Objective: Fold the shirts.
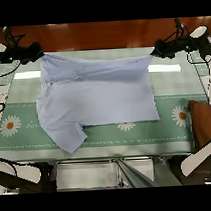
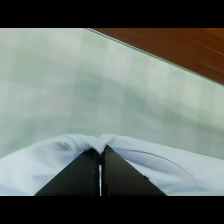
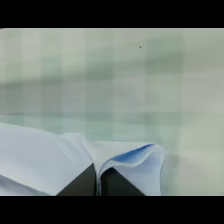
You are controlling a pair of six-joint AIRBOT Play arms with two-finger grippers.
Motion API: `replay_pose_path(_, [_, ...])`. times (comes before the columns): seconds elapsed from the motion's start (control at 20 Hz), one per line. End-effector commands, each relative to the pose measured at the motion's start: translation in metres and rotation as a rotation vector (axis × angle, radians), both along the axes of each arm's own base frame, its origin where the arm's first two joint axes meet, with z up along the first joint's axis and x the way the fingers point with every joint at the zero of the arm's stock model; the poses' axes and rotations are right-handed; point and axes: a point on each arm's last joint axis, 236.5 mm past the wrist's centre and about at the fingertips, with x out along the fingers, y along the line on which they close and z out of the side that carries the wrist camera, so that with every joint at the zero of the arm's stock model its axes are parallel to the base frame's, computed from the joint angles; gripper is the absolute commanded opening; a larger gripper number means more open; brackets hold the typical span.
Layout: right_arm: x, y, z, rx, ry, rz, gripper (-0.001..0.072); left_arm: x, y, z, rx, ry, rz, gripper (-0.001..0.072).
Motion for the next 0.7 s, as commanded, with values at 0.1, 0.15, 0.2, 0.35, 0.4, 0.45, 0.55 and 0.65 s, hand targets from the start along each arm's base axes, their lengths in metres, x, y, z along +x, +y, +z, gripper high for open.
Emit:
replay_pose_path(0.1, [-0.047, -0.003, -0.010, -0.001, 0.173, 0.137, 0.0022, -0.063, -0.001, -0.008, -0.031, 0.218, -0.164, 0.0017])
replay_pose_path(0.15, [-0.058, -0.006, -0.017, -0.020, 0.217, 0.157, 0.0022, -0.082, -0.007, -0.020, -0.022, 0.279, -0.234, 0.0017])
replay_pose_path(0.2, [-0.068, -0.006, -0.024, -0.026, 0.258, 0.173, 0.0022, -0.097, -0.009, -0.036, -0.015, 0.339, -0.265, 0.0016])
replay_pose_path(0.35, [-0.082, -0.005, -0.044, -0.025, 0.322, 0.178, 0.0022, -0.134, -0.015, -0.079, -0.055, 0.484, -0.280, 0.0016])
replay_pose_path(0.4, [-0.085, -0.006, -0.050, -0.028, 0.344, 0.171, 0.0022, -0.148, -0.012, -0.092, -0.047, 0.533, -0.285, 0.0017])
replay_pose_path(0.45, [-0.090, -0.006, -0.053, -0.027, 0.364, 0.178, 0.0022, -0.157, -0.008, -0.100, -0.035, 0.567, -0.286, 0.0017])
replay_pose_path(0.55, [-0.098, -0.007, -0.059, -0.031, 0.402, 0.195, 0.0022, -0.165, -0.003, -0.104, -0.042, 0.596, -0.283, 0.0017])
replay_pose_path(0.65, [-0.101, -0.008, -0.063, -0.032, 0.421, 0.201, 0.0022, -0.169, 0.000, -0.103, -0.051, 0.608, -0.282, 0.0017])
